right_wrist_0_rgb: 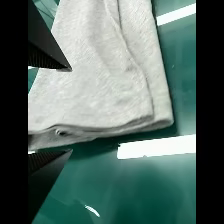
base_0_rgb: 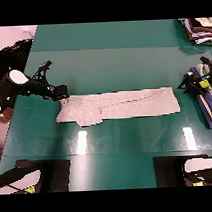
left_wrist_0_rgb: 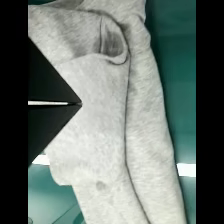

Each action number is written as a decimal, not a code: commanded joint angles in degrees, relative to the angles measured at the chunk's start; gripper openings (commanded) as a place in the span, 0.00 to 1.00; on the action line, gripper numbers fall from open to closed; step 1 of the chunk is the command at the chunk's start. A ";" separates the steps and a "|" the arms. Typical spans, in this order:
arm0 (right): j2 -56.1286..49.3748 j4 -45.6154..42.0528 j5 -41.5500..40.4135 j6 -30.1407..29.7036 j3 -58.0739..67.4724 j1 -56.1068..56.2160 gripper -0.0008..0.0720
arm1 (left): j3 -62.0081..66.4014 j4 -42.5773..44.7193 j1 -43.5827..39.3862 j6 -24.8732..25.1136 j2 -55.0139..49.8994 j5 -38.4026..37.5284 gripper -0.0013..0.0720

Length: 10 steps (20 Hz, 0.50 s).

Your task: Fold the shirts.

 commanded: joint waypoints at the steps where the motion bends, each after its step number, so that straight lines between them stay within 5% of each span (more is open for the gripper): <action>1: -0.66 0.37 0.98 -2.71 -3.76 -3.89 0.78 | 0.42 -3.15 -0.35 1.46 -0.04 -2.10 0.05; 8: -5.99 9.53 -2.34 -8.87 -14.23 -2.43 0.77 | 0.46 -3.26 -9.73 -2.16 -0.44 3.30 0.05; 9: -6.27 9.22 -3.06 -8.92 -14.21 -1.46 0.73 | 0.70 -3.26 -10.93 -2.14 -0.94 3.61 0.05; 10: -6.25 9.27 -3.78 -9.88 -14.21 -0.42 0.55 | 1.22 -3.39 -12.26 -2.14 -2.01 3.74 0.05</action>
